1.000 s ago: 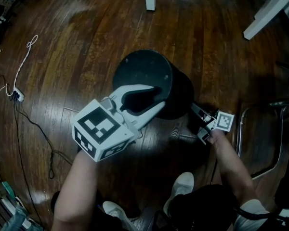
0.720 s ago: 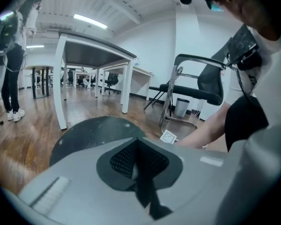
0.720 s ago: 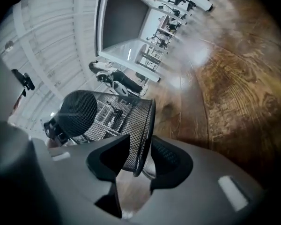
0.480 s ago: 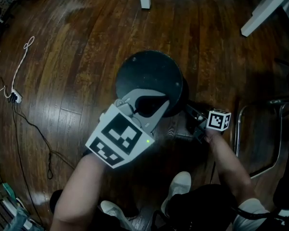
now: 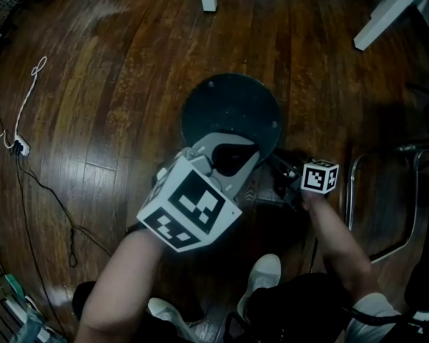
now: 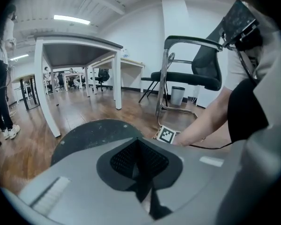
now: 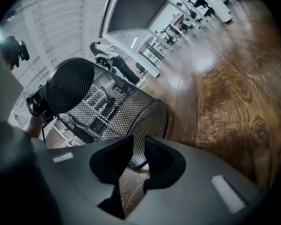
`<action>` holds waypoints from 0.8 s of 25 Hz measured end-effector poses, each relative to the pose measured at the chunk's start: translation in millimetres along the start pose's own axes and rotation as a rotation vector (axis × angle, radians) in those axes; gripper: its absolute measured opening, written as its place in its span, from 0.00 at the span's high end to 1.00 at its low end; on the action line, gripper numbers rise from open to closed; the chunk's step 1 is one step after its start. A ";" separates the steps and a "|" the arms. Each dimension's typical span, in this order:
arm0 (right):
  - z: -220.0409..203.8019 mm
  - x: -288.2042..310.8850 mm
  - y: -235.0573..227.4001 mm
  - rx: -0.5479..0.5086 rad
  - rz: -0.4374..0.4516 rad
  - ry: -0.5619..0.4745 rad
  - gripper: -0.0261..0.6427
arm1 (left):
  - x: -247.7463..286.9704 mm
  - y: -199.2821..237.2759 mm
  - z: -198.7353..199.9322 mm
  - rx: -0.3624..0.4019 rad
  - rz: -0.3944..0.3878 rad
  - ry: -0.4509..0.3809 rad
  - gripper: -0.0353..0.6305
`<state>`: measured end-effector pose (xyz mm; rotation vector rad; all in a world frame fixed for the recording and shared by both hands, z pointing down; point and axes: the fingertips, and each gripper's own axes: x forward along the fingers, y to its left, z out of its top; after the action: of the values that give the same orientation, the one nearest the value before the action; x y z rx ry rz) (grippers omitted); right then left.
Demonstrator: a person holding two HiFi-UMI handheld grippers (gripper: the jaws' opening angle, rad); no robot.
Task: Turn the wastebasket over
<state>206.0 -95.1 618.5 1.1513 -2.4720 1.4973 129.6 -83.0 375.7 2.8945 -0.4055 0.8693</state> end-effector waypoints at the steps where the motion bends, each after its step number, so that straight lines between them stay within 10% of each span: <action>1: -0.9 -0.7 -2.4 -0.010 -0.011 0.008 0.84 | 1.3 -0.4 0.4 0.005 0.001 0.002 0.95; 20: 19.5 -23.9 29.2 -0.226 -0.142 0.038 0.77 | -7.7 11.3 17.9 0.044 0.044 -0.159 0.95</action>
<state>212.3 -88.8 577.0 1.2137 -2.4008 1.1590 129.7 -95.0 356.7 3.0176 -0.4710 0.6637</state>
